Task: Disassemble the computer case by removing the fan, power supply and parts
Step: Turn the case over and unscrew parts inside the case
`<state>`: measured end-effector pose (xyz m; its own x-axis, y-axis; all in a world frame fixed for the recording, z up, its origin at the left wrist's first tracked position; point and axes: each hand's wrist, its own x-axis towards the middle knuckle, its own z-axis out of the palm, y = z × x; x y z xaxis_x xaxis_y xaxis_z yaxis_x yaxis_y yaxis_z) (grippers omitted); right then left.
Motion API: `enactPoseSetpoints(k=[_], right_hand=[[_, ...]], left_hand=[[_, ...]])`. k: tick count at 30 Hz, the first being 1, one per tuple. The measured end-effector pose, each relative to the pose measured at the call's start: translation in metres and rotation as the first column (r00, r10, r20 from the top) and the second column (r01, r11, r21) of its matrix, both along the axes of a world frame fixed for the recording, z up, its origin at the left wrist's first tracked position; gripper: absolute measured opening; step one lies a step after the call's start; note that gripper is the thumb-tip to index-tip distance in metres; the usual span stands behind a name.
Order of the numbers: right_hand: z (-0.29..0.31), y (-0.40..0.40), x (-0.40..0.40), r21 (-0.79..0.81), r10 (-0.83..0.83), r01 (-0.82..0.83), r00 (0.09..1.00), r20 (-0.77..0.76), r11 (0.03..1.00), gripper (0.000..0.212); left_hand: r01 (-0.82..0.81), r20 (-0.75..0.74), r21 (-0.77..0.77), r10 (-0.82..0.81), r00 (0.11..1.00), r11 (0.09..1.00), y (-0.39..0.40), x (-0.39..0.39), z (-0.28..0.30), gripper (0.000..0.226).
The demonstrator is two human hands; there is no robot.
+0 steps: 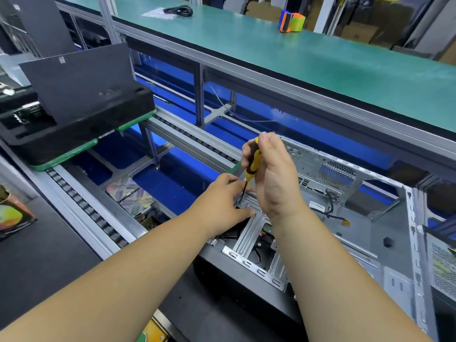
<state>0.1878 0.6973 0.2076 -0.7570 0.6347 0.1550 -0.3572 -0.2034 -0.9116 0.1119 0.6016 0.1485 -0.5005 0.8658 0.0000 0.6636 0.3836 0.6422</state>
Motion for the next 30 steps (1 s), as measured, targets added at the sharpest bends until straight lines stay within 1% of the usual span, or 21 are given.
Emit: enactPoseSetpoints(k=[2,6,11,14,16,18,20,22,25,30], right_hand=[[0.001,0.005,0.001,-0.010,-0.012,0.013,1.000,0.019,1.000,0.022],[0.001,0.004,0.000,-0.051,0.023,-0.022,1.000,0.018,0.998,0.027],[0.001,0.002,-0.005,-0.047,0.107,-0.107,0.994,0.016,0.993,0.044],[-0.001,0.002,-0.007,-0.055,0.157,-0.157,0.988,-0.001,0.986,0.049],[-0.002,0.002,-0.006,-0.050,0.163,-0.165,0.986,-0.030,0.985,0.048],[-0.003,0.001,-0.004,-0.043,0.158,-0.160,0.986,-0.045,0.986,0.040],[-0.004,0.002,-0.003,-0.027,0.128,-0.129,0.991,-0.031,0.991,0.027],[-0.004,0.005,-0.001,-0.033,0.099,-0.099,0.995,-0.005,0.995,0.022],[-0.001,0.015,0.002,-0.078,0.070,-0.070,0.998,-0.002,0.994,0.020],[0.003,0.025,0.006,-0.100,0.065,-0.063,0.998,0.012,0.993,0.024]], left_hand=[[-0.003,0.005,-0.001,0.003,1.000,1.000,0.000,0.000,0.000,0.050],[0.000,0.019,0.008,0.000,1.000,1.000,-0.001,0.000,-0.001,0.050],[0.000,-0.010,-0.017,0.000,1.000,1.000,0.001,0.000,-0.001,0.052],[-0.002,-0.017,-0.026,0.002,1.000,1.000,0.002,-0.001,-0.001,0.052],[0.002,-0.022,-0.031,-0.003,1.000,1.000,0.002,-0.001,-0.001,0.052],[-0.001,-0.020,-0.030,0.000,1.000,1.000,0.002,-0.001,0.000,0.050],[-0.001,-0.020,-0.026,0.001,1.000,1.000,0.002,-0.001,0.000,0.050],[0.001,-0.003,-0.018,-0.001,1.000,1.000,0.001,0.000,0.000,0.052],[0.001,0.014,-0.022,-0.001,1.000,1.000,0.000,0.000,0.001,0.053],[0.015,0.009,-0.028,-0.015,1.000,0.999,-0.001,0.000,0.003,0.052]])
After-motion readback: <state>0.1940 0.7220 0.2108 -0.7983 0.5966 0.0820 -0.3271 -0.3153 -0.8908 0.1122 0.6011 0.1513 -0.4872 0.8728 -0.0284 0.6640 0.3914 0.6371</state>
